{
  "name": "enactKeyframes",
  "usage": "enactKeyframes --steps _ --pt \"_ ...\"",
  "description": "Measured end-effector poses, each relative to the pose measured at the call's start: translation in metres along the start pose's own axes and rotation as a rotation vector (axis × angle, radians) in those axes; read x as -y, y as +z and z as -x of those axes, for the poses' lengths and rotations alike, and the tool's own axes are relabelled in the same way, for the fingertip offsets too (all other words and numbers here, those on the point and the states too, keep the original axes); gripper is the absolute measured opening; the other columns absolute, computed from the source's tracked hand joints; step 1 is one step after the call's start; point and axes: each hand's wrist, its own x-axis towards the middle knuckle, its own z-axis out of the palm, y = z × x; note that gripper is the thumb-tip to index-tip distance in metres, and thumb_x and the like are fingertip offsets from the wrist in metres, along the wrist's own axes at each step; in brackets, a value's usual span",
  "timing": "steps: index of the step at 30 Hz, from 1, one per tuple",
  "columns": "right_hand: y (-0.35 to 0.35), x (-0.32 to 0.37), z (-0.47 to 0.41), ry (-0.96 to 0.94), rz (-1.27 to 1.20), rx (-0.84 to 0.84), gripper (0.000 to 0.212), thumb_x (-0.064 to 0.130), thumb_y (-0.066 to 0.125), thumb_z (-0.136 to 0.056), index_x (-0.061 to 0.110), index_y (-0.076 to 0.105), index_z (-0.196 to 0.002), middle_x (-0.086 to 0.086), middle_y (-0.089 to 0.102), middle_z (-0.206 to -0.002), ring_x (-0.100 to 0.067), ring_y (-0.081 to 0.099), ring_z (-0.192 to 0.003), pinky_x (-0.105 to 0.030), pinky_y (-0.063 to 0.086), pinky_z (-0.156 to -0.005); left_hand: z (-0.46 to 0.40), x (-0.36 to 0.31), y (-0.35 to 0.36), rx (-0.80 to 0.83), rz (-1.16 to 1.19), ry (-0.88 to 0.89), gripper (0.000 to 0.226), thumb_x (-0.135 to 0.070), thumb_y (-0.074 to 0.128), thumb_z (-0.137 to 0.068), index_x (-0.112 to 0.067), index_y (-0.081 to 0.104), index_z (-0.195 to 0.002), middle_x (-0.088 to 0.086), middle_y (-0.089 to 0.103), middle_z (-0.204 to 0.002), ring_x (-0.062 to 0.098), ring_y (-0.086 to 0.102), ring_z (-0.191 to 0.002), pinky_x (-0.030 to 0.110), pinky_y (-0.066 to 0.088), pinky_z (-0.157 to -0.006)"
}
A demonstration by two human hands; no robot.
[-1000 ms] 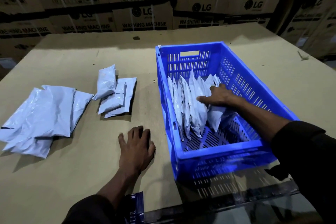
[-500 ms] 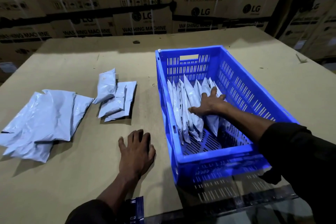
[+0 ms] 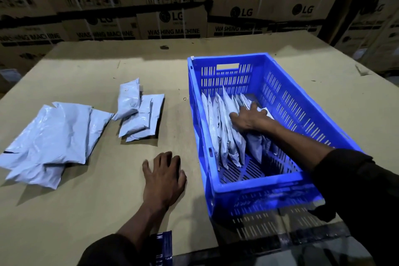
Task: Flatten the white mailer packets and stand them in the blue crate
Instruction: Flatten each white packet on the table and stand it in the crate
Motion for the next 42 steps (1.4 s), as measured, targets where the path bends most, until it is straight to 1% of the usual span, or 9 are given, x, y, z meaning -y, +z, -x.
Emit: enactKeyframes --steps 6,11,16,19,24,26,30,37,42 --pt "-0.003 -0.021 -0.014 0.054 -0.049 -0.186 0.096 0.089 0.030 -0.081 0.031 0.012 -0.156 -0.015 0.013 -0.163 -0.048 0.012 -0.147 -0.072 0.017 -0.108 0.001 -0.001 0.001 -0.001 0.007 -0.002 0.034 -0.041 0.044 -0.090 -0.023 0.060 -0.115 0.003 0.053 -0.130 0.027 0.051 -0.120 0.066 0.029 -0.106" --pt "0.004 -0.057 -0.038 0.145 -0.310 0.002 0.124 0.097 0.032 -0.068 0.019 0.001 -0.160 -0.022 0.004 -0.165 -0.045 0.011 -0.150 -0.058 0.020 -0.119 0.001 0.000 0.002 0.007 0.003 -0.006 0.034 -0.042 0.045 -0.091 -0.024 0.059 -0.116 0.003 0.053 -0.132 0.027 0.051 -0.122 0.066 0.029 -0.107" --pt "0.002 -0.062 -0.032 0.104 -0.516 0.117 0.110 0.073 0.055 -0.086 0.009 0.002 -0.159 -0.008 0.008 -0.167 -0.029 0.018 -0.152 -0.042 0.025 -0.119 0.001 0.001 0.003 -0.013 0.012 -0.002 0.033 -0.041 0.049 -0.089 -0.023 0.061 -0.115 0.004 0.053 -0.131 0.027 0.051 -0.121 0.067 0.030 -0.106" --pt "0.010 -0.084 -0.061 0.048 -0.533 0.177 0.135 0.095 0.063 -0.054 0.023 0.017 -0.159 0.000 0.021 -0.165 -0.024 0.033 -0.146 -0.046 0.033 -0.117 0.000 0.002 0.003 -0.009 0.007 0.002 0.035 -0.042 0.047 -0.090 -0.023 0.061 -0.116 0.004 0.053 -0.132 0.027 0.051 -0.121 0.067 0.029 -0.106" --pt "0.018 -0.090 -0.075 0.017 -0.601 0.179 0.125 0.094 0.059 -0.061 0.027 0.019 -0.159 0.007 0.022 -0.162 -0.022 0.033 -0.146 -0.042 0.034 -0.114 0.000 0.001 0.002 0.009 0.000 0.005 0.037 -0.043 0.045 -0.091 -0.023 0.060 -0.118 0.004 0.053 -0.133 0.027 0.051 -0.122 0.066 0.029 -0.107" --pt "0.011 -0.076 -0.058 0.027 -0.568 0.149 0.132 0.097 0.055 -0.058 0.024 0.013 -0.160 0.002 0.016 -0.166 -0.026 0.028 -0.148 -0.046 0.030 -0.118 0.000 0.001 0.002 0.026 -0.005 -0.001 0.038 -0.044 0.043 -0.092 -0.023 0.059 -0.120 0.003 0.052 -0.134 0.026 0.051 -0.122 0.066 0.029 -0.107" --pt "0.004 -0.063 -0.039 0.092 -0.513 0.103 0.112 0.081 0.042 -0.084 0.011 -0.002 -0.159 -0.011 0.003 -0.167 -0.036 0.015 -0.152 -0.049 0.021 -0.120 0.000 0.001 0.000 0.029 -0.005 -0.004 0.038 -0.044 0.043 -0.092 -0.023 0.059 -0.120 0.003 0.052 -0.134 0.026 0.051 -0.122 0.065 0.030 -0.107" --pt "0.009 -0.045 -0.025 0.049 -0.277 0.070 0.106 0.080 0.028 -0.088 0.008 -0.006 -0.158 -0.023 0.010 -0.164 -0.040 0.019 -0.150 -0.044 0.022 -0.119 0.001 0.003 0.000 0.025 -0.005 0.001 0.039 -0.044 0.043 -0.092 -0.022 0.060 -0.119 0.004 0.053 -0.132 0.027 0.052 -0.120 0.066 0.030 -0.106" --pt "0.021 -0.032 -0.022 0.079 -0.127 0.045 0.103 0.080 0.026 -0.089 0.013 -0.008 -0.158 -0.029 -0.005 -0.162 -0.049 0.011 -0.149 -0.057 0.016 -0.120 0.001 0.003 0.001 0.032 0.017 -0.003 0.040 -0.045 0.040 -0.091 -0.023 0.059 -0.119 0.004 0.053 -0.132 0.027 0.052 -0.121 0.067 0.030 -0.107"
